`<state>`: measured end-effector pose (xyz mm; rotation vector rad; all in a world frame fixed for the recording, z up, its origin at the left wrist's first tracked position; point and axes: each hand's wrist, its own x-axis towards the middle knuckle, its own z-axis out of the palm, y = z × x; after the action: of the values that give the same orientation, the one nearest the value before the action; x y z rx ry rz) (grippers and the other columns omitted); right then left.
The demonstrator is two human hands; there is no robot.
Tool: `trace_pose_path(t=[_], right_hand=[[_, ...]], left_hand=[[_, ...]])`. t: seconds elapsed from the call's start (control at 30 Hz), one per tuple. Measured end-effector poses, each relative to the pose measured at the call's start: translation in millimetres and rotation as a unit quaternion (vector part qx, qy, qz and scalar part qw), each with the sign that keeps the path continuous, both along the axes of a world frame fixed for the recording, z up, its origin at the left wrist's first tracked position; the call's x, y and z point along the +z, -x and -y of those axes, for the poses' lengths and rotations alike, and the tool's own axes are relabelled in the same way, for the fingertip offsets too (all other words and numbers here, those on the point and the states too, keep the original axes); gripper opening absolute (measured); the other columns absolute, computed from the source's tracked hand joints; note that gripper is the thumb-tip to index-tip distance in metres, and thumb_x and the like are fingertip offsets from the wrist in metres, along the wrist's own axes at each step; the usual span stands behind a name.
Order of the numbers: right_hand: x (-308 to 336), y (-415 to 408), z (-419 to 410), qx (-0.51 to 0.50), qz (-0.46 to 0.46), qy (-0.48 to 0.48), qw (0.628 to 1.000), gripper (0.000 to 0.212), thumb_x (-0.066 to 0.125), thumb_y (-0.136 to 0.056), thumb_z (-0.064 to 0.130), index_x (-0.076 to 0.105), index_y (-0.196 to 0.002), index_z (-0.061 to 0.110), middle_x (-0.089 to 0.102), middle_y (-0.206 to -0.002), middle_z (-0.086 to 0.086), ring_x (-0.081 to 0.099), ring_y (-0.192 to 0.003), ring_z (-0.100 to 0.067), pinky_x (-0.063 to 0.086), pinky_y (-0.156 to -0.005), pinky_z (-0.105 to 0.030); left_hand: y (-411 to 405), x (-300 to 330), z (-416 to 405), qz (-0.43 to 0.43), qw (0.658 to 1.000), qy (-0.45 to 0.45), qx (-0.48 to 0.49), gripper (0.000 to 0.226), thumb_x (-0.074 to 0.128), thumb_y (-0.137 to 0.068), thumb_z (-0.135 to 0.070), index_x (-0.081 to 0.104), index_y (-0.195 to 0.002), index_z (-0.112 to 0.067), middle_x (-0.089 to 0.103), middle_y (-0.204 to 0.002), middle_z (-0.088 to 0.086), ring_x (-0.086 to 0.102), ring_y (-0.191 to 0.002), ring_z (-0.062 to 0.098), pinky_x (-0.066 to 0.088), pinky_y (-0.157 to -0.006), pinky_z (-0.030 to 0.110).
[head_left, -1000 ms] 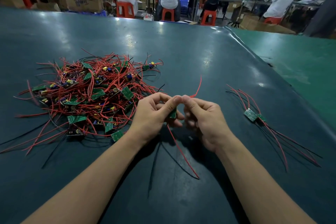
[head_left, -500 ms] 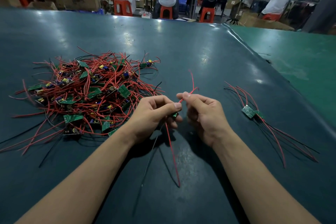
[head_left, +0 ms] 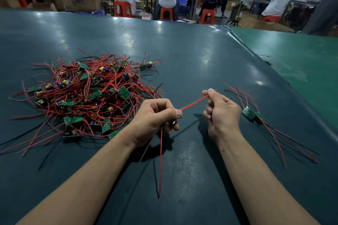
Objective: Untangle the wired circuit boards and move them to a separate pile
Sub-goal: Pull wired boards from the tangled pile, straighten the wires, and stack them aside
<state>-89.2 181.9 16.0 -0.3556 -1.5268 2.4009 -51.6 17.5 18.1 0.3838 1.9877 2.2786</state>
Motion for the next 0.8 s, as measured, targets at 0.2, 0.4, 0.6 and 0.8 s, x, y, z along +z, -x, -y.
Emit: trace_pose_path(t=[0.2,0.4,0.6,0.8], right_hand=[[1,3,-13,0.004,0.028,0.057,0.998,0.024,0.055,-0.099,0.013,0.064,-0.079,0.004,0.042,-0.059,0.000,0.033,-0.035,-0.002,0.024,-0.033,-0.015],[-3,-16,11,0.263,0.023,-0.079,0.961,0.039,0.067,-0.079,0.049,0.078,-0.081,0.011,0.050,-0.056,0.004,0.034,-0.039,-0.007,0.023,-0.038,-0.017],[1,-13,5,0.173,-0.004,-0.061,0.983,0.020,0.067,-0.089,0.015,0.075,-0.072,0.007,0.047,-0.052,0.003,0.032,-0.036,-0.006,0.025,-0.034,-0.016],[6,-3,-11,0.035,0.029,0.077,0.996,0.026,0.058,-0.096,0.016,0.066,-0.075,0.004,0.050,-0.058,0.001,0.033,-0.037,-0.004,0.025,-0.033,-0.016]], left_hand=[[0,-5,3,0.010,0.996,-0.075,0.050,0.026,0.065,-0.074,-0.011,0.055,-0.051,-0.020,0.055,-0.051,0.004,0.050,-0.044,0.014,0.036,-0.040,0.017],[2,-5,2,0.010,0.996,-0.060,0.066,0.018,0.070,-0.074,-0.021,0.058,-0.073,-0.008,0.063,-0.059,0.010,0.050,-0.048,0.017,0.042,-0.045,0.020],[0,-4,3,0.012,1.000,0.000,0.024,0.023,0.070,-0.081,-0.003,0.057,-0.064,-0.009,0.059,-0.053,0.010,0.047,-0.042,0.014,0.035,-0.044,0.020],[0,-3,6,0.032,0.997,-0.066,0.028,0.012,0.067,-0.072,-0.012,0.062,-0.061,-0.012,0.057,-0.054,0.011,0.044,-0.047,0.018,0.033,-0.046,0.023]])
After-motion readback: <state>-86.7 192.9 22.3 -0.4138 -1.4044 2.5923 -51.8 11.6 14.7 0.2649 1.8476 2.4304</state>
